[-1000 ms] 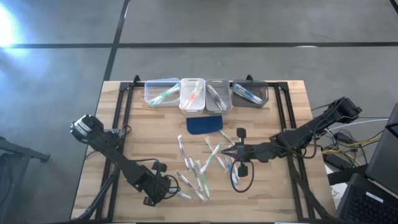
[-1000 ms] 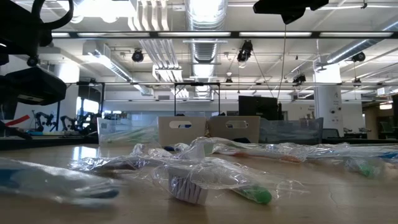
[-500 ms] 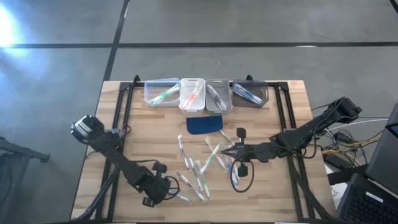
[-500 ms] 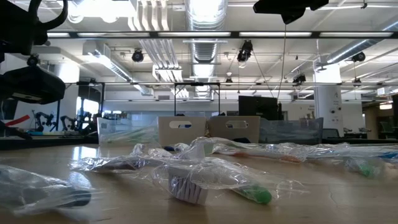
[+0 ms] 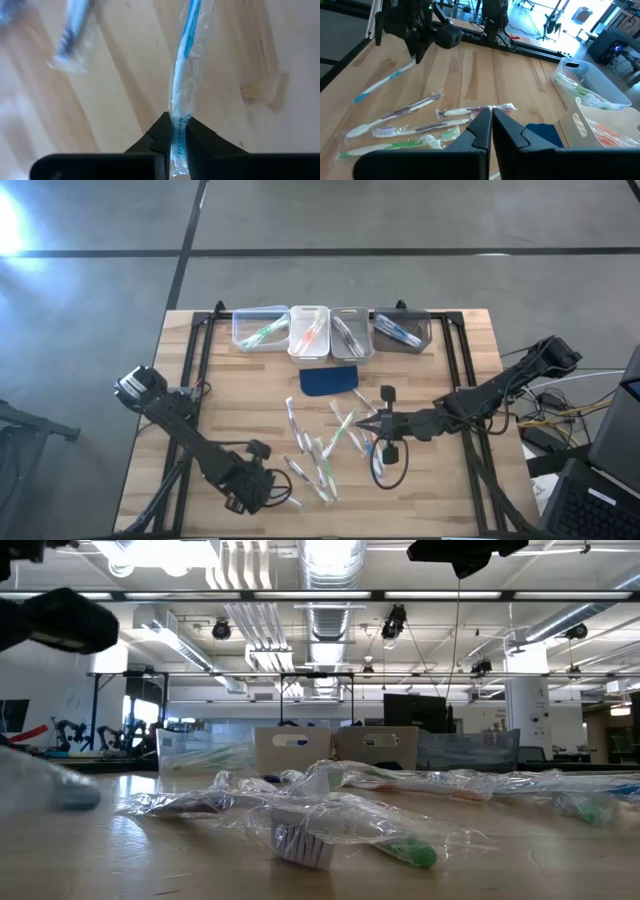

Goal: Pick & Place Toothbrushes
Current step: Put the blue toothbrush into the transparent black bin

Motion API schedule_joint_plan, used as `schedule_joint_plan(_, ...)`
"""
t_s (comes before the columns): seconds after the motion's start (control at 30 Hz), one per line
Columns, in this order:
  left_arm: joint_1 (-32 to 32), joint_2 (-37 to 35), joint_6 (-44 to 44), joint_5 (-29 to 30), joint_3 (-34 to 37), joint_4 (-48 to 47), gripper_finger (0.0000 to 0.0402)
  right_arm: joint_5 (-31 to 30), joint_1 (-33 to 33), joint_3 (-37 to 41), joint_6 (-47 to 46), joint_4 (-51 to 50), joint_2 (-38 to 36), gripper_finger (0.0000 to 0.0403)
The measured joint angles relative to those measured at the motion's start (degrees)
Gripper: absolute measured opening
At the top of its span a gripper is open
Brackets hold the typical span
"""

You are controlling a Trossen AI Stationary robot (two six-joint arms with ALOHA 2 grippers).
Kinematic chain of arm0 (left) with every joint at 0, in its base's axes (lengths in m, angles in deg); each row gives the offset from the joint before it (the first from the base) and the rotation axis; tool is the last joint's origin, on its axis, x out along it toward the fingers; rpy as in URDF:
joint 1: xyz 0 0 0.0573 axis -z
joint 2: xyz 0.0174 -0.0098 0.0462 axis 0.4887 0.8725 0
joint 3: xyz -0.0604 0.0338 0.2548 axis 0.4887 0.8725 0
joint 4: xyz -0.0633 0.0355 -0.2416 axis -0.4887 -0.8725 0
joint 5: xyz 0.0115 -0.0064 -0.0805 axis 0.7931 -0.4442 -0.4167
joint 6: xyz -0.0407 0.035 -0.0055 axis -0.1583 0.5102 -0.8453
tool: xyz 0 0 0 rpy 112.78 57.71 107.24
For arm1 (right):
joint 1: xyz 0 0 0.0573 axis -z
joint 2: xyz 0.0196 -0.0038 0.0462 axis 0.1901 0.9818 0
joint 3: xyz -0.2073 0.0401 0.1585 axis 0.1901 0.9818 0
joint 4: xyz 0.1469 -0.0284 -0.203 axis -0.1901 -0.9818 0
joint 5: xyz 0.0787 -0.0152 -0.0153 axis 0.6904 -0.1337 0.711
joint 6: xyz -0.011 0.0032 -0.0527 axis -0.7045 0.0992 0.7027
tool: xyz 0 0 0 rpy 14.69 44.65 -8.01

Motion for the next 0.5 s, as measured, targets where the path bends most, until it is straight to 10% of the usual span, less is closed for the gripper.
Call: schedule_joint_plan(0.5,-0.09,-0.13,20.88,23.65,-3.50,-1.62,0.0037,-0.01,0.00,0.00,-0.98,0.01,0.00,0.0022)
